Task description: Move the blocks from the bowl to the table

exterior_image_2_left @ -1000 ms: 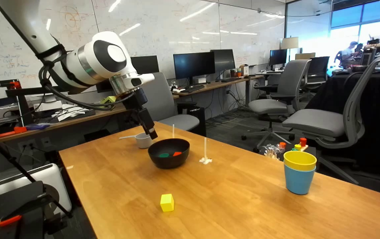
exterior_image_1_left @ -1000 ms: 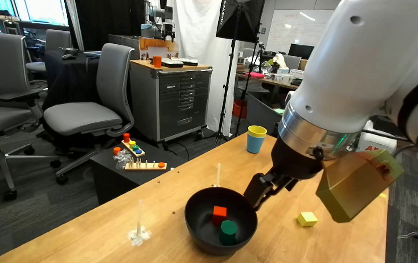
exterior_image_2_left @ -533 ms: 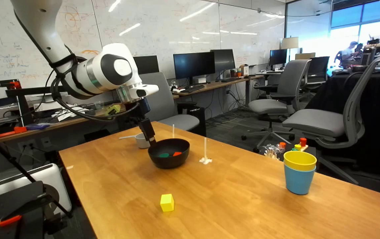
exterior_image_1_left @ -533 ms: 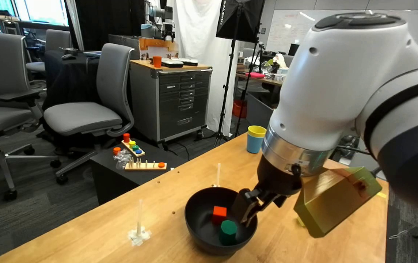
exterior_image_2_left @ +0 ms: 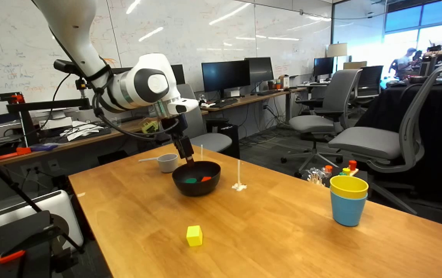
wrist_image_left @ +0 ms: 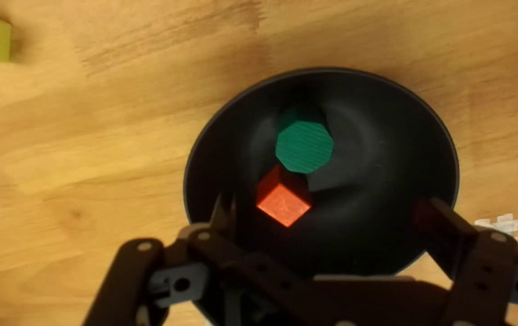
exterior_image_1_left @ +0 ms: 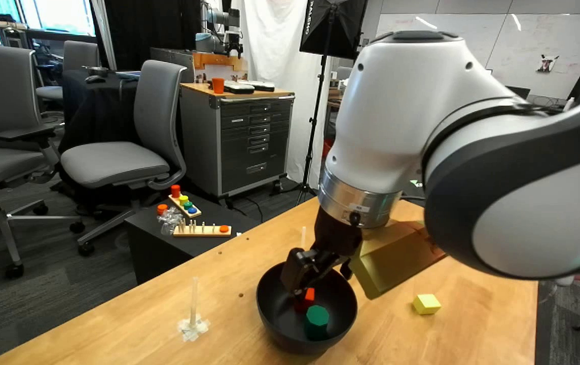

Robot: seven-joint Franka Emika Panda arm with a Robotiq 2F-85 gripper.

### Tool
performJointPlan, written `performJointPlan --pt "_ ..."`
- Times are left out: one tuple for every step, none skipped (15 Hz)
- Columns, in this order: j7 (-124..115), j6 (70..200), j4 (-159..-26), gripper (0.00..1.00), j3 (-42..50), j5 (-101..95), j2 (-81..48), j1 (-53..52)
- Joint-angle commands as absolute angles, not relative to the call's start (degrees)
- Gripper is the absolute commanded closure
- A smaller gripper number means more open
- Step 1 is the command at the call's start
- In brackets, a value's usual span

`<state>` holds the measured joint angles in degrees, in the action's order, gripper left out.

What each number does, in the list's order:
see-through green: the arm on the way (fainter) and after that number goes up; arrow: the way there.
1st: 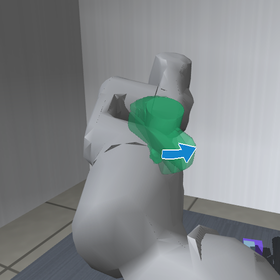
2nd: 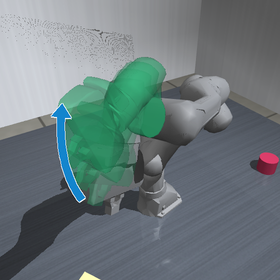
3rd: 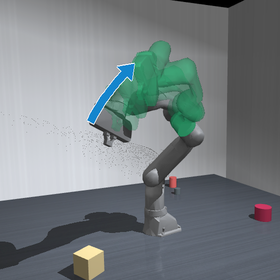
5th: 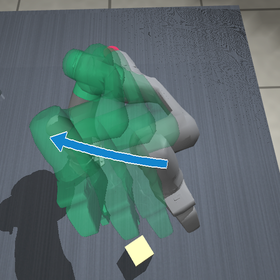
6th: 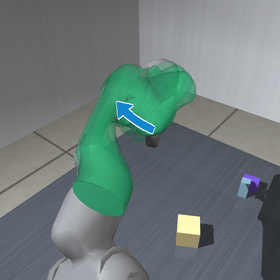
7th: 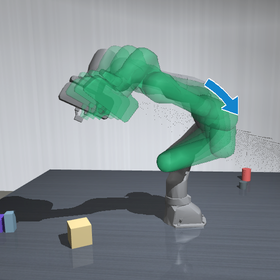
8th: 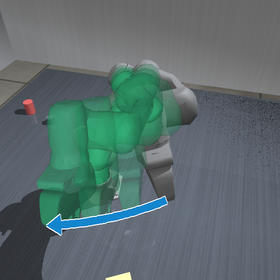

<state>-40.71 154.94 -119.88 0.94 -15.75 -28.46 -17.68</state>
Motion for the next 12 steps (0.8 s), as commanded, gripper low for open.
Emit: performJointPlan --pt "-36.76 152.52 -113.43 0.00 0.91 -12.14 -33.11 -17.80" --pt "-36.31 152.45 -112.89 0.00 1.09 -11.77 -33.91 -18.01" --pt "-36.10 152.52 -112.56 0.00 1.36 -11.73 -34.66 -18.29" --pt "-35.79 152.45 -112.33 0.00 1.34 -11.44 -35.34 -18.35" --pt "-35.70 152.49 -112.22 0.00 1.46 -11.32 -35.92 -18.53" --pt "-35.43 152.41 -112.10 0.00 1.42 -10.96 -36.48 -18.58" --pt "-35.20 152.56 -112.09 0.00 1.53 -10.71 -36.93 -18.75" --pt "-34.97 152.78 -112.16 0.00 1.69 -10.64 -37.30 -18.92" --pt "-34.74 152.75 -112.09 0.00 1.70 -10.51 -37.68 -19.01" --pt "-34.63 152.89 -112.10 0.00 1.83 -10.52 -37.99 -19.16" --pt "-34.56 152.94 -112.06 0.00 1.88 -10.44 -38.24 -19.23" --pt "-34.52 152.98 -111.99 0.00 1.96 -10.40 -38.49 -19.31"
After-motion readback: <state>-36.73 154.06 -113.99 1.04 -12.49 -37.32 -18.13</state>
